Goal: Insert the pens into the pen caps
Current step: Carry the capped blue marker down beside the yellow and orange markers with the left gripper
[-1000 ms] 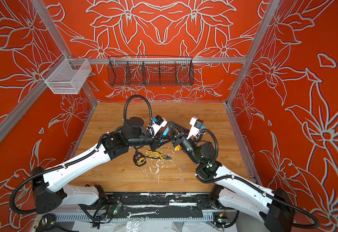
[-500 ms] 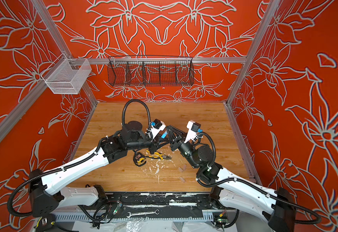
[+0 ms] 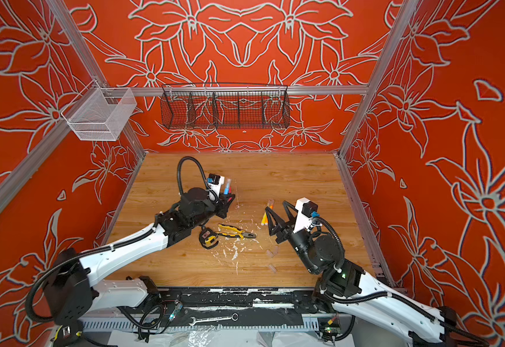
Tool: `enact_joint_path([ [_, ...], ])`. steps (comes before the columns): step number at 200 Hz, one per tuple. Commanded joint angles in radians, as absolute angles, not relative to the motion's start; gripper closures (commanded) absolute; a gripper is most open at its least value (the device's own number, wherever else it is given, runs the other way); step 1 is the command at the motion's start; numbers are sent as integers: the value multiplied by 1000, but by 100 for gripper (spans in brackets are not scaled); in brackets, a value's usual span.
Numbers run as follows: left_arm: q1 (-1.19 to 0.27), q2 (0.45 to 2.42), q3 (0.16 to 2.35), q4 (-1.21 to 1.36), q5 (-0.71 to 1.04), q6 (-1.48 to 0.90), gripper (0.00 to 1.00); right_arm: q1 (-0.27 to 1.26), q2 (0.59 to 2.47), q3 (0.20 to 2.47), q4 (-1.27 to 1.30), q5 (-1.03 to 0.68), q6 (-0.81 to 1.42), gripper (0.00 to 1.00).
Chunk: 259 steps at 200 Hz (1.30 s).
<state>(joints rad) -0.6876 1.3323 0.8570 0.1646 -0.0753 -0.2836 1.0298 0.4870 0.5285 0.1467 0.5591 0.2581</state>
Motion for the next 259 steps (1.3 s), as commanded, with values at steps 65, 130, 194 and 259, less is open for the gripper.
enact_joint_path([
  [65,-655,1709,1259,-405,-166,-889,100,669,515,372,139,681,181,15],
  [130,-657,1878,1343,-385,-16,-879,100,396,830,343,237,534,312,16],
  [194,-669,1950,1254,-50,114,-792,100,344,968,314,387,466,346,20],
  [259,-722,2087,1374,-73,88,-725,100,344,1045,341,404,433,336,24],
])
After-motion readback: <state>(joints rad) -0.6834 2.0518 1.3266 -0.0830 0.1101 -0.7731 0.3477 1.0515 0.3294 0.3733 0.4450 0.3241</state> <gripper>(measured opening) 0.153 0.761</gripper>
